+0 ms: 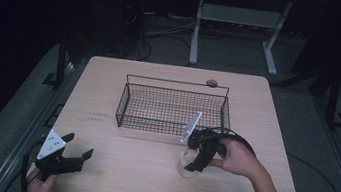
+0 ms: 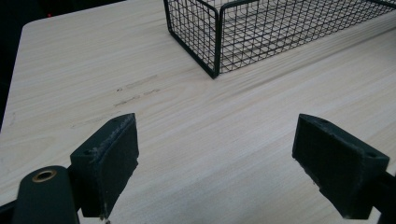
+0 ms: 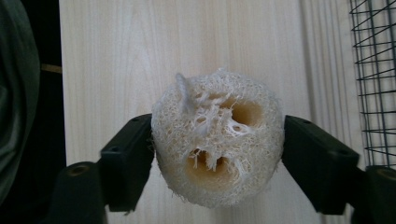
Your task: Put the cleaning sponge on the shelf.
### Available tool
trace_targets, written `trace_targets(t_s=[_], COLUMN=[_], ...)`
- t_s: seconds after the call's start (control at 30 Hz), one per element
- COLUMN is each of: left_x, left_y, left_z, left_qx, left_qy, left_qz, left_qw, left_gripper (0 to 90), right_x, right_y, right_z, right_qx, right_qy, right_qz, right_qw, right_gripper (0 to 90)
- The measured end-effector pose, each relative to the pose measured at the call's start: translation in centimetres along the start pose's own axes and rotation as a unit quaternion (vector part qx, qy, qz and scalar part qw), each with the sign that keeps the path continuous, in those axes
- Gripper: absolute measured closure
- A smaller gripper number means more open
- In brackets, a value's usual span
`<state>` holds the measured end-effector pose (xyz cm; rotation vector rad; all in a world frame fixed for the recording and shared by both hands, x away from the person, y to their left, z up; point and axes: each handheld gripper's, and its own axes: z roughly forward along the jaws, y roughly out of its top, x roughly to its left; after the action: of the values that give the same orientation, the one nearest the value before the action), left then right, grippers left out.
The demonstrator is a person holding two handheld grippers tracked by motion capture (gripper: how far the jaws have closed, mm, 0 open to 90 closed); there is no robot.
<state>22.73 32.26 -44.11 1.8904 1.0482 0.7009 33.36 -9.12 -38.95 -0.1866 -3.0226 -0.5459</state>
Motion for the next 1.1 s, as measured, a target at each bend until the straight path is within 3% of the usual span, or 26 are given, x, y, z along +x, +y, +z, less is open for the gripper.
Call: trace_targets(t_s=[0.3, 0.73, 1.1], left_x=[0.1, 0.0, -0.1], left_y=[0.0, 0.0, 0.0], left_z=[-0.1, 0.1, 0.2], left_qx=[0.0, 0.001, 0.001], left_qy=[0.001, 0.0, -0.002], left_qz=[-0.001, -0.002, 0.0], left_qw=[1.0, 1.0, 1.0], left_gripper=[13.7, 13.7, 13.7], right_x=[0.1, 0.3, 0.1], right_y=[0.1, 0.3, 1.2], right_z=[-0.1, -0.7, -2.3], right_qx=[0.002, -0.014, -0.035], right_qy=[-0.002, 0.004, 0.009], right_qz=[0.0, -0.003, -0.008], right_qw=[1.0, 0.9999, 0.9993], right_gripper=[28.5, 28.6, 28.6])
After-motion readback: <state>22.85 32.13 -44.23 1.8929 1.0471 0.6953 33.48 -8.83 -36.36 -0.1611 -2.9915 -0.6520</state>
